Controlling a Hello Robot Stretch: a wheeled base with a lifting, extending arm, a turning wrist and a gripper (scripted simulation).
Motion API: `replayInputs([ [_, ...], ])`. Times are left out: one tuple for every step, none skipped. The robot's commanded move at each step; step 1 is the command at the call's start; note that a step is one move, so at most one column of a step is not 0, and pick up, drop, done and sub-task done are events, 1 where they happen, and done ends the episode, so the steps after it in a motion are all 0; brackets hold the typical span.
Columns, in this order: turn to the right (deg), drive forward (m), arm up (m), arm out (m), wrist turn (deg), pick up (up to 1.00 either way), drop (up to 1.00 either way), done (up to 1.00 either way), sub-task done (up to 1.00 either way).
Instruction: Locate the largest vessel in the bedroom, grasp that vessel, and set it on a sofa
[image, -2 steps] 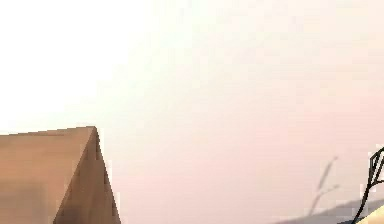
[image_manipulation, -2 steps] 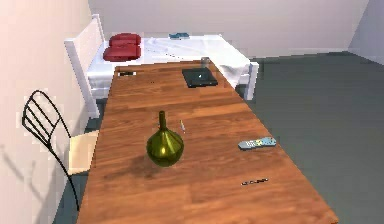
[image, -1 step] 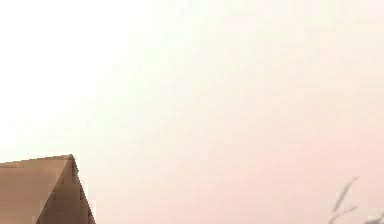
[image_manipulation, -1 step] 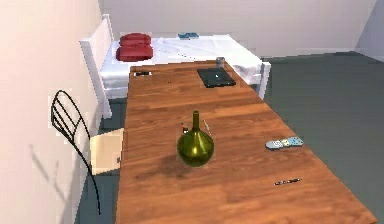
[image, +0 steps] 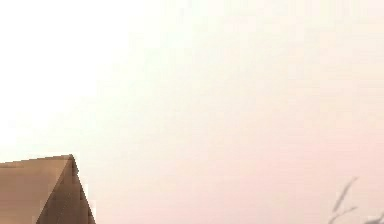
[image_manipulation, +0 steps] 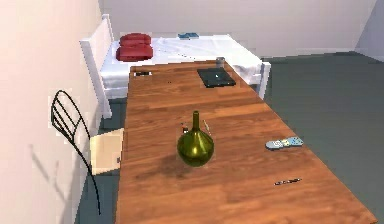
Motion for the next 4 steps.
replayInputs([
  [0.0, 0.0, 0.3, 0.0, 0.0, 0.0, 0.0, 0.0, 0.0],
  [0.0, 0.0, 0.0, 0.36, 0.0, 0.0, 0.0, 0.0, 0.0],
  [0.0, 0.0, 0.0, 0.0, 45.0, 0.0, 0.0, 0.0, 0.0],
  [0.0, 0.0, 0.0, 0.0, 45.0, 0.0, 0.0, 0.0, 0.0],
])
